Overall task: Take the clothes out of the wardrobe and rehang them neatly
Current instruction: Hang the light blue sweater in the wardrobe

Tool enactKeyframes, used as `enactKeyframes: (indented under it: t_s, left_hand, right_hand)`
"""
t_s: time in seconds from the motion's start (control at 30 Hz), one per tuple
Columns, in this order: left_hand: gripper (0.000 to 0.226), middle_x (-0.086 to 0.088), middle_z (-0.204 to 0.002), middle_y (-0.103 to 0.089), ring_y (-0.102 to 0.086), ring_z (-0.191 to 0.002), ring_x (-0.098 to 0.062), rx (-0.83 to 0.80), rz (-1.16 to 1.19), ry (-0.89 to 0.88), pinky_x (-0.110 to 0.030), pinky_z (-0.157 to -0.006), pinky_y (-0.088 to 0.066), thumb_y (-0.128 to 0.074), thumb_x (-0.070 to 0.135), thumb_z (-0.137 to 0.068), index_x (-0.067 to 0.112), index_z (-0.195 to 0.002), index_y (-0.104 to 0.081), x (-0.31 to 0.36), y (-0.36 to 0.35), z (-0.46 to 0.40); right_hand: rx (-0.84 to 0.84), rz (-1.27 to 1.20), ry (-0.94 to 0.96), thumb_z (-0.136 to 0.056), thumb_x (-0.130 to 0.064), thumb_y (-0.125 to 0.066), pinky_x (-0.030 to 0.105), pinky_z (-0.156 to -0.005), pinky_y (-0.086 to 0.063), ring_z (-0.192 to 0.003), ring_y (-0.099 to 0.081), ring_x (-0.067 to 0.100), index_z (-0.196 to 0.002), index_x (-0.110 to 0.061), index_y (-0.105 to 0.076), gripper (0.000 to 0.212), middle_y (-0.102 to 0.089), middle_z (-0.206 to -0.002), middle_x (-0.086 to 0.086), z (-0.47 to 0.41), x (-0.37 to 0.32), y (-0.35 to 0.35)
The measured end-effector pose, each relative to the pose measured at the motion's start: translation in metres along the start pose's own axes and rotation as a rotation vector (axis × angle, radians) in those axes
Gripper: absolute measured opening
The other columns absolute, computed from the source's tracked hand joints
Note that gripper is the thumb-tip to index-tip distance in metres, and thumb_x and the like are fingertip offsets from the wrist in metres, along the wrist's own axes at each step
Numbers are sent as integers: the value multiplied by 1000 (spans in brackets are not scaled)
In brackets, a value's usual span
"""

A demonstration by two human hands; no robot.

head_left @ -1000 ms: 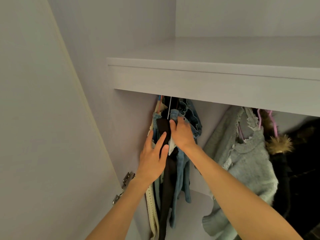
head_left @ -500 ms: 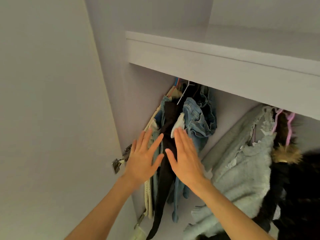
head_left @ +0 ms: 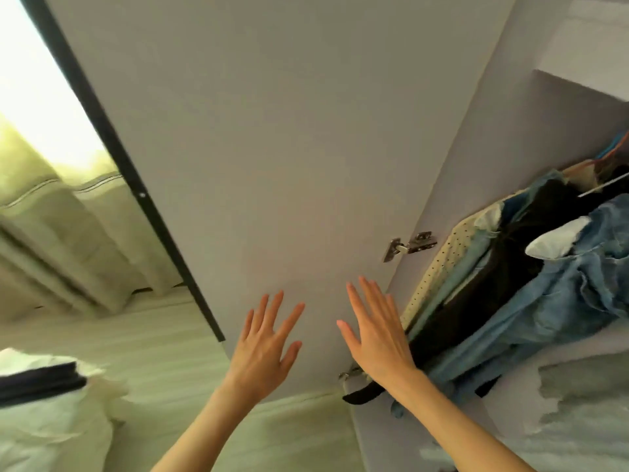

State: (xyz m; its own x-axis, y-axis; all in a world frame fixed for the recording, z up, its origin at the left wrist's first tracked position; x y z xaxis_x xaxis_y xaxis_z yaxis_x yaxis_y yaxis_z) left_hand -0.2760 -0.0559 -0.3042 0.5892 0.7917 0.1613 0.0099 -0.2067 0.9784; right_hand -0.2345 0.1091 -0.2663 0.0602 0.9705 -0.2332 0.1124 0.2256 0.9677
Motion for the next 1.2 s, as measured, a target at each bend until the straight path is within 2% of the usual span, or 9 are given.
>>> enactKeyframes:
  t_s: [0.1, 0.3, 0.5, 0.6, 0.7, 0.87, 0.97, 1.07, 1.2]
  left_hand:
    - [59, -14, -147, -33, -25, -136, -37, -8, -11, 200, -48, -103, -28, -9, 55, -95, 28, -143, -31, -56, 12, 63]
    - [58, -13, -144, -39, -32, -134, -35, 31, 12, 628, -50, -100, -36, -32, 49, -87, 27, -141, -32, -143, 39, 221]
    - [55, -16, -138, -46, -42, -127, -39, 26, 77, 1034, -55, -96, -42, -33, 46, -86, 24, -136, -39, -194, 54, 412]
    - [62, -12, -148, -33, -28, -137, -35, 28, 112, 1175, -48, -108, -24, -23, 50, -87, 24, -142, -35, -202, 59, 490]
    - [68, -3, -157, -3, 5, -144, -24, 80, 72, 1338, -41, -117, -3, -4, 55, -84, 31, -148, -9, -205, 70, 561]
    - [69, 0, -157, 6, 15, -142, -19, 168, 109, 1621, -33, -113, 9, -2, 60, -84, 33, -147, -3, -207, 78, 672]
    - [57, 0, -156, 8, 17, -142, -18, 208, 153, 1763, -34, -113, 10, -17, 51, -95, 32, -148, -4, -207, 78, 720]
    - [77, 0, -157, 7, 15, -142, -19, 255, 131, 1841, -35, -114, 6, 5, 61, -77, 31, -148, -3, -215, 81, 755]
    - [81, -2, -157, 5, 14, -143, -21, 342, 158, 1979, -34, -113, 9, 6, 61, -74, 30, -148, -7, -232, 81, 806]
  right_hand:
    - [-115, -84, 153, -77, -61, 2, 31, -111, 11, -143, 10, 14, -149, -24, 1, 81, 2, -157, 1, 1, -67, -32]
    - [-235, -209, 452, -96, -44, -40, 33, -114, 5, -145, 0, 16, -149, -25, -7, 66, -7, -157, 1, 28, -228, -83]
    - [-309, -252, 802, -95, -41, -45, 30, -112, 7, -145, -7, 19, -148, -23, -16, 63, -16, -155, 3, 116, -392, -111]
    - [-371, -265, 907, -94, -38, -49, 36, -112, -4, -142, -19, 24, -146, -19, -26, 60, -28, -151, 7, 154, -456, -132]
    - [-395, -237, 1043, -90, -44, -44, 47, -108, -25, -134, -38, 30, -140, -14, -39, 58, -44, -142, 11, 195, -519, -154]
    - [-506, -263, 1285, -96, -43, -41, 34, -114, 2, -145, -8, 19, -148, -20, -18, 61, -20, -155, 2, 267, -614, -176]
    - [-539, -245, 1410, -96, -50, -30, 31, -112, 4, -145, -7, 19, -149, -21, -14, 63, -18, -155, 2, 301, -667, -182]
    - [-588, -207, 1513, -98, -47, -32, 32, -115, 4, -145, 1, 15, -149, -24, -6, 62, -9, -157, -2, 328, -717, -193]
    - [-629, -208, 1634, -98, -46, -34, 36, -116, 1, -145, -1, 15, -149, -24, -7, 62, -11, -157, -2, 357, -779, -210]
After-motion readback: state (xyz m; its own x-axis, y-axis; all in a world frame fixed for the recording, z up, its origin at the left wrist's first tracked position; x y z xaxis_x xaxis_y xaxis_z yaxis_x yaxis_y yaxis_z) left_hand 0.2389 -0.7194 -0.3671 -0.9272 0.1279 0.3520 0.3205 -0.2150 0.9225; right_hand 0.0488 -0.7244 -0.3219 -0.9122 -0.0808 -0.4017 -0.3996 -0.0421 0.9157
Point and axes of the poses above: each hand's wrist, its own z-axis away from the middle knuckle, its own y-axis out of the back of the hand, x = y × z, the point moved 8 cm from there along -z, towards the middle knuckle
